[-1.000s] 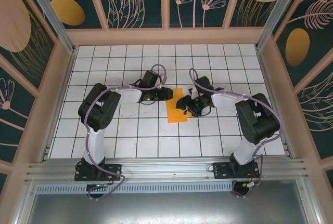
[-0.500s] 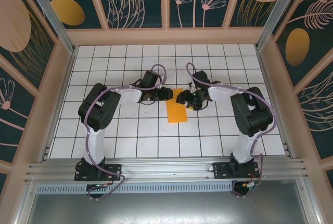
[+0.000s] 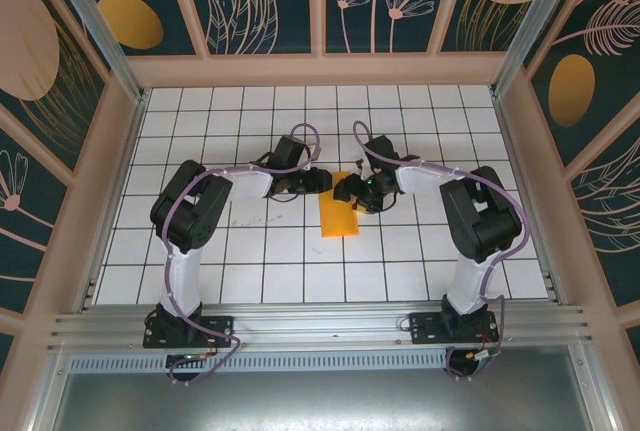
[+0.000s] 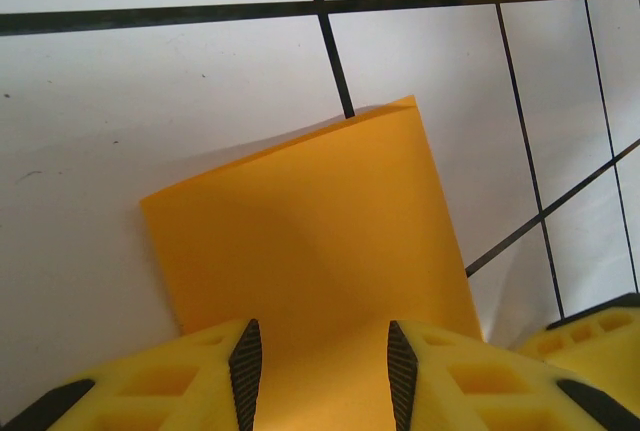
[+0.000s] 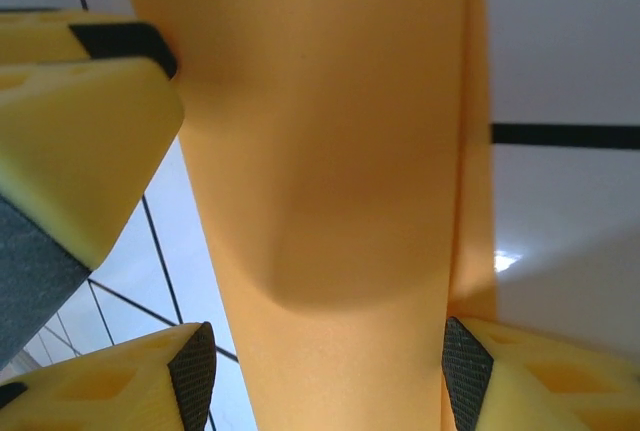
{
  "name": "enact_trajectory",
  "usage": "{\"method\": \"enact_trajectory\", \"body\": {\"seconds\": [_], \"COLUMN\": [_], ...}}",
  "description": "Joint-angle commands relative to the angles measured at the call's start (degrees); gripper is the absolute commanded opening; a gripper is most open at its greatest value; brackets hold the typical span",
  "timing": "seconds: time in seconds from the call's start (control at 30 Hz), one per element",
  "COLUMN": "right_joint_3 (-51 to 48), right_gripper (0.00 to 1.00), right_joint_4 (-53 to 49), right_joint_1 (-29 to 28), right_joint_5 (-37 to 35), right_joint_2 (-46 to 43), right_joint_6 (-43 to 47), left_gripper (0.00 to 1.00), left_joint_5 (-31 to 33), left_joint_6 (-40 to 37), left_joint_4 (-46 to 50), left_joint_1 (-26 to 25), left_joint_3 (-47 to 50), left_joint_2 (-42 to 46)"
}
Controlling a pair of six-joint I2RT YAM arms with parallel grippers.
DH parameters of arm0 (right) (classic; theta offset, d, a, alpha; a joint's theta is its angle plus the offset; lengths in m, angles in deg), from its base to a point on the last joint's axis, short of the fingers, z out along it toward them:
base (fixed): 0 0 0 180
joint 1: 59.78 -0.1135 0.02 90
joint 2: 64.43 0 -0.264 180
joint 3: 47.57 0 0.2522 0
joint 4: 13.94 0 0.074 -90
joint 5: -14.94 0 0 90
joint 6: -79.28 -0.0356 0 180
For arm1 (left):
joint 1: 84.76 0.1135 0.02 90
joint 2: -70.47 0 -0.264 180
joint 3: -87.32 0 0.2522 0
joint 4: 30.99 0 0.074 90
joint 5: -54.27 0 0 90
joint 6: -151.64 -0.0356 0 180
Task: Fold a paper plane with a square sheet of paper (fold left side to right side)
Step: Fold the triangle a second time at the center of the table.
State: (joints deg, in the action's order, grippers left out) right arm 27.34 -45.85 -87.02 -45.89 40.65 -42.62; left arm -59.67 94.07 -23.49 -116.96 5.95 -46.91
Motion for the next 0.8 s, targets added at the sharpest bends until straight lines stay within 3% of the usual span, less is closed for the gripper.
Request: {"method": "enact_trajectory", "body": {"seconds": [0.0,0.77], "right_joint_3": [1.63,-1.12], "right_gripper": [0.64,0.65], "right_joint_4": [-0.12,12.54], "right_joint_1": [-0.34,2.44], "right_joint_5": [1.73,10.14], "right_joint_2": [0.01,0.53], "right_joint_6": [-0.36,-1.22], "left_gripper": [0.40,0.44], "left_joint_5": [-0.93,-3.17], "left_joint_6": [-0.23,0.19], "left_joint_4": [-1.11,-1.73], "left_joint_1": [-0.53,1.98], "left_joint_3": [0.73,-2.62], "left_joint_2": [-1.02,1.76]}}
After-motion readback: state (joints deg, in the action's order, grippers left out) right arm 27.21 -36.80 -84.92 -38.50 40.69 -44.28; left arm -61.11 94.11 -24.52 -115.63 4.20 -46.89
